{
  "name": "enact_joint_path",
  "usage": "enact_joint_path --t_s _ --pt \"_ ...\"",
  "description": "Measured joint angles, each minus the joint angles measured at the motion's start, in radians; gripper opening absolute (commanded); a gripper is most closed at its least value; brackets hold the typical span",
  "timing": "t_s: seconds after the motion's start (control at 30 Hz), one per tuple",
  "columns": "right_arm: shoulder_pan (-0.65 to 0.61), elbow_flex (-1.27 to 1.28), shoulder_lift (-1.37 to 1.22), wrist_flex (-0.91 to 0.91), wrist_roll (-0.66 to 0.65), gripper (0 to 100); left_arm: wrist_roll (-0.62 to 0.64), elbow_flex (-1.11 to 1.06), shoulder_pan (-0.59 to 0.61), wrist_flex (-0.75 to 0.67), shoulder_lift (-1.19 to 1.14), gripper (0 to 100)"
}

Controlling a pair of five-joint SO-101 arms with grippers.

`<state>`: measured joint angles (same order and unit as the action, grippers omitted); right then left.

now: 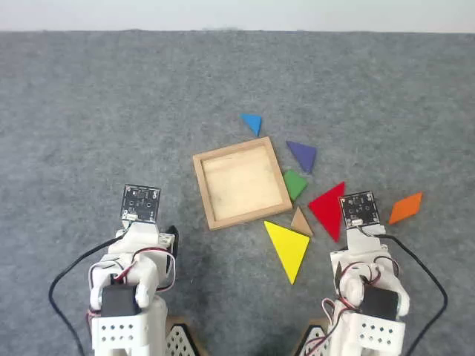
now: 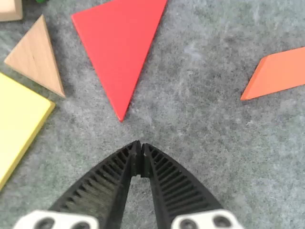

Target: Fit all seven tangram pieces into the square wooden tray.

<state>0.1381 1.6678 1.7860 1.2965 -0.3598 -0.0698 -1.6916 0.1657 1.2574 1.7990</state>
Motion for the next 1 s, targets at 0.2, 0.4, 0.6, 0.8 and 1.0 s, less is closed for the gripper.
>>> enact_joint_path --t_s 0.2,0.4,0.6,0.8,1.0 --pt "0.000 0.000 0.000 0.000 0.000 0.8 0.000 0.000 0.000 0.000 0.000 15" --pt "0.000 0.000 0.000 0.000 0.000 0.9 0.000 0.000 0.000 0.000 0.000 15" --pt "-0.003 0.000 0.000 0.000 0.000 0.9 0.000 0.000 0.000 0.000 0.000 15" --pt "-0.044 0.000 0.000 0.000 0.000 0.9 0.000 0.000 0.000 0.000 0.000 15" --pt "-0.008 -0.009 0.002 -0.101 -0.149 1.0 0.000 0.000 0.000 0.000 0.000 15"
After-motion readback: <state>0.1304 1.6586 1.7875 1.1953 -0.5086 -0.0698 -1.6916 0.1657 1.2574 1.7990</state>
